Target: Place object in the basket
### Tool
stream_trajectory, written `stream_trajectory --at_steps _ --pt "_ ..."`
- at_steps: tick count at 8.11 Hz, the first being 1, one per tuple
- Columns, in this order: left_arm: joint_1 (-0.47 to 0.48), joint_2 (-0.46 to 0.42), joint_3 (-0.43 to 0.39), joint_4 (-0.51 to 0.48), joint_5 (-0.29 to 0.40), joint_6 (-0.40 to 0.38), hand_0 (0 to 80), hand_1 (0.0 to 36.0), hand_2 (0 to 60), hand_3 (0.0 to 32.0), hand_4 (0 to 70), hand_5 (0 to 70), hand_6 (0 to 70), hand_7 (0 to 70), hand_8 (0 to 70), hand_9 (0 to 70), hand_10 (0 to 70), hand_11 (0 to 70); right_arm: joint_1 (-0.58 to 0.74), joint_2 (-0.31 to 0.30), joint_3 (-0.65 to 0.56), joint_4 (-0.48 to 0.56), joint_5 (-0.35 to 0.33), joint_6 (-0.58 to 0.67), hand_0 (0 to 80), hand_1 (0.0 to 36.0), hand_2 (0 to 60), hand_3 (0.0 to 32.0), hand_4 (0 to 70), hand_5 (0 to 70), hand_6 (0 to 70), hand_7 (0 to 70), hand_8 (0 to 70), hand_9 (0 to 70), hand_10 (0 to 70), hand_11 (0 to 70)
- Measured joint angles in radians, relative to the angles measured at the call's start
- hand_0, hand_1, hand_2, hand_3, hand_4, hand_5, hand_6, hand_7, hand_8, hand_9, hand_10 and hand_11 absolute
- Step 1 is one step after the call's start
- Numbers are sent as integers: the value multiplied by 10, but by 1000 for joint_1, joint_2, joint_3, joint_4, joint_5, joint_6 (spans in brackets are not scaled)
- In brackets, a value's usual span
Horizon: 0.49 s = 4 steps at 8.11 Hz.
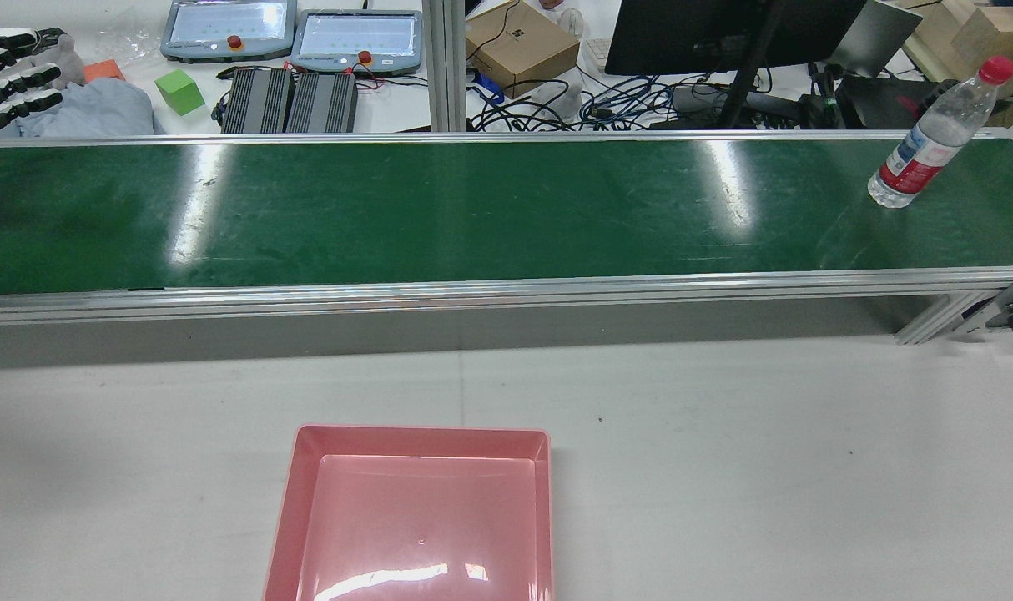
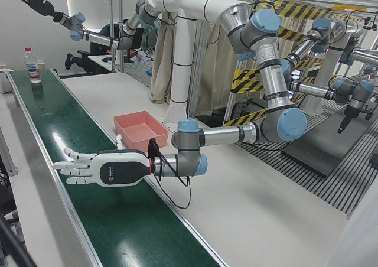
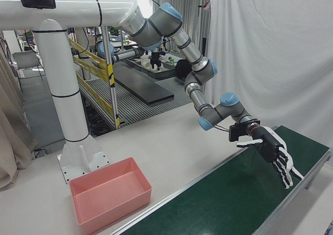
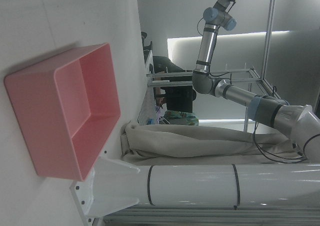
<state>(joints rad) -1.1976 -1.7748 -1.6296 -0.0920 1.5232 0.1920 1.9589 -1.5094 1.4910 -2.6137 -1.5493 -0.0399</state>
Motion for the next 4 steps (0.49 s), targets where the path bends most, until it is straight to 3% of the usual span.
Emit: stream_trajectory --at_steps 4 --pt "0 0 -1 0 0 0 648 133 0 96 21 254 45 12 84 102 54 100 0 0 0 1 0 0 0 0 0 0 0 0 0 0 0 0 0 0"
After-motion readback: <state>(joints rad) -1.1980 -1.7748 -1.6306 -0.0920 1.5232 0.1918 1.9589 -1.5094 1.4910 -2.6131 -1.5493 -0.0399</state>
